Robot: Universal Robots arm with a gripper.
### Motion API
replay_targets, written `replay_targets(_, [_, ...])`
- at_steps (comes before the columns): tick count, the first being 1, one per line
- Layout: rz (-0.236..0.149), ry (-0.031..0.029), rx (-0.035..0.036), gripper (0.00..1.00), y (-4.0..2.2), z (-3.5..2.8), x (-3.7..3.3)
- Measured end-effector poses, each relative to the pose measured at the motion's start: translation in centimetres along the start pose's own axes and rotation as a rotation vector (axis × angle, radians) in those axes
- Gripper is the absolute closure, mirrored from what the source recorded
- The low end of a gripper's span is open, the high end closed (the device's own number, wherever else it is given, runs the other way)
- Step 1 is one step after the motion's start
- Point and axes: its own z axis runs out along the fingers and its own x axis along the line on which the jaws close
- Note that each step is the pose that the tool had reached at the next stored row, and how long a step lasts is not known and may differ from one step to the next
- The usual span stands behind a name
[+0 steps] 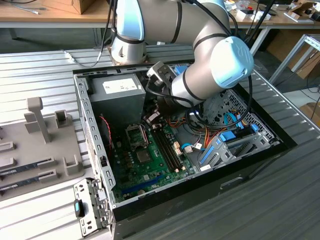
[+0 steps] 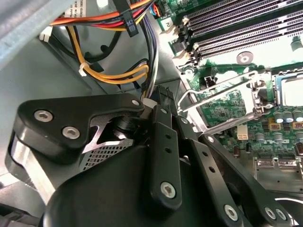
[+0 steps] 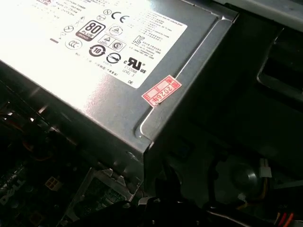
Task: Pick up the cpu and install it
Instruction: 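Close the cpu cover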
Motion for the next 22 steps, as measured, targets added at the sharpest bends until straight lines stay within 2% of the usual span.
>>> replay_targets(6, [-0.005,-0.0017,-0.0064,0.89,-0.10,0.20,0.00])
replay_targets(9, [-0.010,-0.0035,-0.0124,0.89,-0.16,0.30,0.01])
replay_targets(11, [-0.018,0.0006,-0.0129,0.89,-0.23,0.36,0.03])
replay_targets(13, [-0.033,0.0084,-0.0135,0.89,-0.28,0.41,0.05])
replay_targets(16, [-0.064,0.0243,-0.0146,0.89,-0.50,0.71,0.10])
replay_targets(17, [-0.069,0.0271,-0.0147,0.89,-0.59,0.79,0.14])
replay_targets(22, [-0.072,0.0286,-0.0149,0.89,-1.09,0.81,0.38])
